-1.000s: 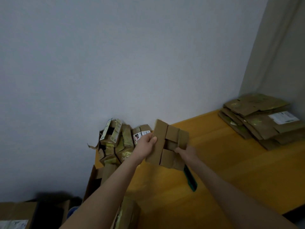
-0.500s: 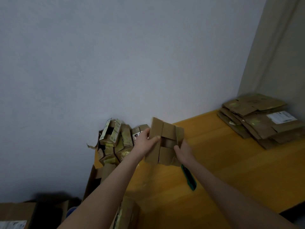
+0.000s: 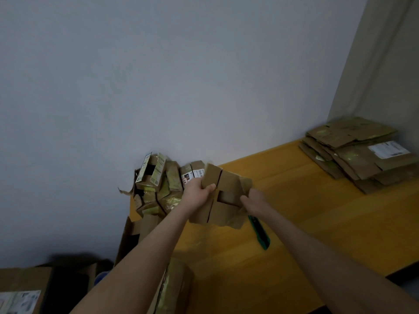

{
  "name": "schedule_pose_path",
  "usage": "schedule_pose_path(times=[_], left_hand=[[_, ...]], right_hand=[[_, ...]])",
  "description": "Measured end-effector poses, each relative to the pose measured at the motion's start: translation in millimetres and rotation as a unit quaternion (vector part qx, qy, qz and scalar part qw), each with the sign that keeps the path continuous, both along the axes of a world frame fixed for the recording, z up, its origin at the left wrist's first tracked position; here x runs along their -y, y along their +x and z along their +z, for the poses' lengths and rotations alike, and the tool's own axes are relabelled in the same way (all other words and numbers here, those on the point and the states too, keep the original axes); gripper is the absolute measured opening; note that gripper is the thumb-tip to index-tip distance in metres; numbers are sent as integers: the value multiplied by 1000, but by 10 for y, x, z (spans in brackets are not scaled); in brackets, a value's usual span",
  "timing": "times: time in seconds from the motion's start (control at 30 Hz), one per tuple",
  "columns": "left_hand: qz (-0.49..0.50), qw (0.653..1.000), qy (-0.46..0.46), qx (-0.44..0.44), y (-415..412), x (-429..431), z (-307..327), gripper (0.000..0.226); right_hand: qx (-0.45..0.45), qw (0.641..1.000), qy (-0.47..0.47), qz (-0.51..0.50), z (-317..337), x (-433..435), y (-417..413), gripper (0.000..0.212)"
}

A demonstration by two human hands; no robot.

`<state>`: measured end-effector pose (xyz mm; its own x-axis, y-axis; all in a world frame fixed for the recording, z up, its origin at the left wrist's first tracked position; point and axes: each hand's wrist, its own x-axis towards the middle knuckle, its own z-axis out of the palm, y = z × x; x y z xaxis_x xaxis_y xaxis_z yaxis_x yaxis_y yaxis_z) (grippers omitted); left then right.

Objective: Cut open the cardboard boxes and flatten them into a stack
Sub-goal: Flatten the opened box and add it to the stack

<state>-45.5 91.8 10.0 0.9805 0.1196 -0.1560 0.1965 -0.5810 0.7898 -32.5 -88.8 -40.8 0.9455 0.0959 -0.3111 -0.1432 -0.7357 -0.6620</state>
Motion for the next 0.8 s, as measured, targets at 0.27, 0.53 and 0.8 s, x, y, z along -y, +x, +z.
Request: schedule_pose_path(times=[0.27, 0.53, 0.8], left_hand=[[43, 991, -120, -33, 81, -183, -69, 7], [114, 967, -217, -69, 62, -72, -224, 15], [77, 968, -166, -170, -15, -95, -449, 15]], right_hand=[[-72, 975, 200, -64, -116, -7, -77, 26], [-45, 975, 173, -132, -212, -17, 14, 65], [-66, 977, 131, -153, -440, -20, -81, 75]])
